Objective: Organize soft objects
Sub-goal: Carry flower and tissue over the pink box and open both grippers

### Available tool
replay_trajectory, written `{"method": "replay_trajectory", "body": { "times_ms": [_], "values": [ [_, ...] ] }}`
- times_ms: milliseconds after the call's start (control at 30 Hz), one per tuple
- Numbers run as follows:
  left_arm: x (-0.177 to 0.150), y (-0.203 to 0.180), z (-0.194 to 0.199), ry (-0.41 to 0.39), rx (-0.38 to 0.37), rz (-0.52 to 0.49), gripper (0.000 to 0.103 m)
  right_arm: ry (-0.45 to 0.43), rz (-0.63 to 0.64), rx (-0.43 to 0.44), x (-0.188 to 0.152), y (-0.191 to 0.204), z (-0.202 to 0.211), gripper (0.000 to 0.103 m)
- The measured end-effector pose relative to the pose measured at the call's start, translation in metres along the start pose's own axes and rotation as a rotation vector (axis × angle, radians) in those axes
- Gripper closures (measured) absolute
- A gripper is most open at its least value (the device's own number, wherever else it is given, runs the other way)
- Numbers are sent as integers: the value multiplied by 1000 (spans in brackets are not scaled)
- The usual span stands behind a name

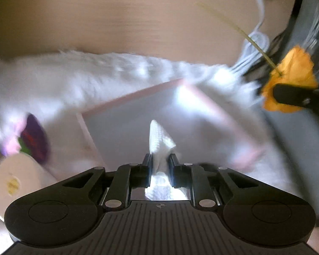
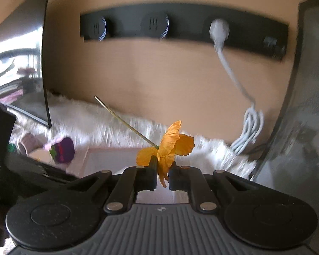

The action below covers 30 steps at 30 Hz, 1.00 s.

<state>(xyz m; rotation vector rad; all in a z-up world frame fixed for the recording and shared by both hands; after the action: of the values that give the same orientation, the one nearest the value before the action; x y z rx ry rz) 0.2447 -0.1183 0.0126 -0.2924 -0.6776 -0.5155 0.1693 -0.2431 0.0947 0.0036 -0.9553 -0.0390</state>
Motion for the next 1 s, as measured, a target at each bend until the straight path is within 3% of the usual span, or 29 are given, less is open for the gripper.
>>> {"method": "replay_trajectory", "body": {
  "times_ms": [167, 267, 533, 700, 800, 867, 933, 1000],
  "values": [
    [-3, 8, -5, -4, -126, 107, 84, 125, 52, 32, -28, 18, -44, 93],
    [-2, 11, -4, 11, -122, 109, 84, 172, 154, 11, -43, 35, -72, 93],
    [21, 15, 13, -51, -174, 148, 84, 232, 377, -108, -70, 52, -113, 93],
    [40, 20, 23, -125, -162, 184, 84, 250, 430, -162, -77, 45, -115, 93],
    [37, 20, 15, -80, -159, 183, 84, 244, 397, -142, -75, 43, -111, 92],
    [32, 20, 11, -59, -159, 189, 84, 227, 350, -110, -70, 42, -105, 80],
    [29, 21, 10, -48, -166, 204, 84, 199, 305, -58, -64, 43, -96, 50],
    [28, 24, 11, -43, -173, 220, 84, 174, 264, -11, -58, 46, -86, 47]
  ]
}}
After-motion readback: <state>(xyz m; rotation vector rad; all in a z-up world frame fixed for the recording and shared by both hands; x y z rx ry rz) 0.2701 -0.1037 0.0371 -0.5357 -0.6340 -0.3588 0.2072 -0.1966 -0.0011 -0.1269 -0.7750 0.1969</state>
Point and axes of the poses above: each gripper's, at about its wrist camera, not at the fingertips, and z roughly against the way its jaws point, y to its left, x to its top, the point moved 9 cm from there along -z, roughly the way its jaws point
